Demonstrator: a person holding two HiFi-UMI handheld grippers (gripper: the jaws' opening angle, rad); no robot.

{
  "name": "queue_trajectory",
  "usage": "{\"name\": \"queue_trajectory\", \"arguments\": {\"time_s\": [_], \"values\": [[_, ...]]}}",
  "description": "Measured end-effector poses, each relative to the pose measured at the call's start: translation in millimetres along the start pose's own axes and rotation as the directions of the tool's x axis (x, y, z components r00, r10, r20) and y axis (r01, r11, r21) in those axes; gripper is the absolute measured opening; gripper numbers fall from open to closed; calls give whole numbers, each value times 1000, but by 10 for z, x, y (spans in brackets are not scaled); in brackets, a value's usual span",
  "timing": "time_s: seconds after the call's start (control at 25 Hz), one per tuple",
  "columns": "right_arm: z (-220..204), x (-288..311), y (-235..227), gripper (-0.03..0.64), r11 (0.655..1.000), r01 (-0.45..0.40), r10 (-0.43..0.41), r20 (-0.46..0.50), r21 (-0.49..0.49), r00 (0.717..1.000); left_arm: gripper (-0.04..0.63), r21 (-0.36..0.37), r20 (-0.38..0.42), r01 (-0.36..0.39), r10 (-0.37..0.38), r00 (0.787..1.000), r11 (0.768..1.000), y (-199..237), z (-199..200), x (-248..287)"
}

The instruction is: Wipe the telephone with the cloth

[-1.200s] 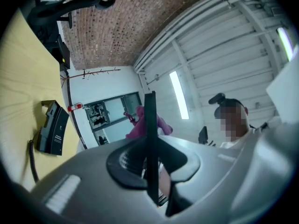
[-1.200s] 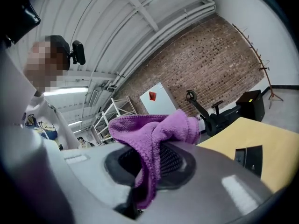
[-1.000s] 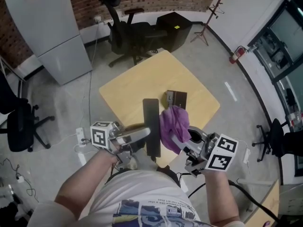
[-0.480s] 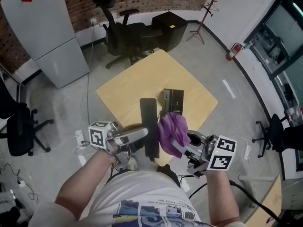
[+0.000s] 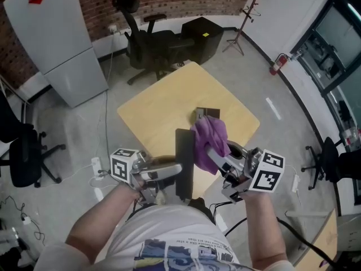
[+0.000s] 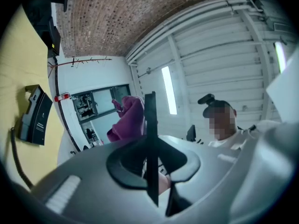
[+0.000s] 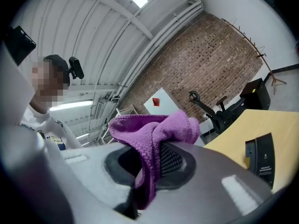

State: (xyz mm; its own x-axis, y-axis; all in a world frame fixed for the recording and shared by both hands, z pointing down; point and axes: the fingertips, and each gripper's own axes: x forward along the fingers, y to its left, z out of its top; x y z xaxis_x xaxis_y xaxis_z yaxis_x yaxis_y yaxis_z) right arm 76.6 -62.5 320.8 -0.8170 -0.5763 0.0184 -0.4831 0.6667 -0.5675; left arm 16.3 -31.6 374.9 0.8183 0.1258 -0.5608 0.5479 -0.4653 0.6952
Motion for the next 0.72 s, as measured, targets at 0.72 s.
{"name": "queue_trajectory", "arguments": {"time_s": [0.72], "values": [[-803, -180, 207, 44, 992, -57, 74, -155, 113, 985, 81, 11, 5, -16, 16, 1000, 1000, -23, 57, -35]]}}
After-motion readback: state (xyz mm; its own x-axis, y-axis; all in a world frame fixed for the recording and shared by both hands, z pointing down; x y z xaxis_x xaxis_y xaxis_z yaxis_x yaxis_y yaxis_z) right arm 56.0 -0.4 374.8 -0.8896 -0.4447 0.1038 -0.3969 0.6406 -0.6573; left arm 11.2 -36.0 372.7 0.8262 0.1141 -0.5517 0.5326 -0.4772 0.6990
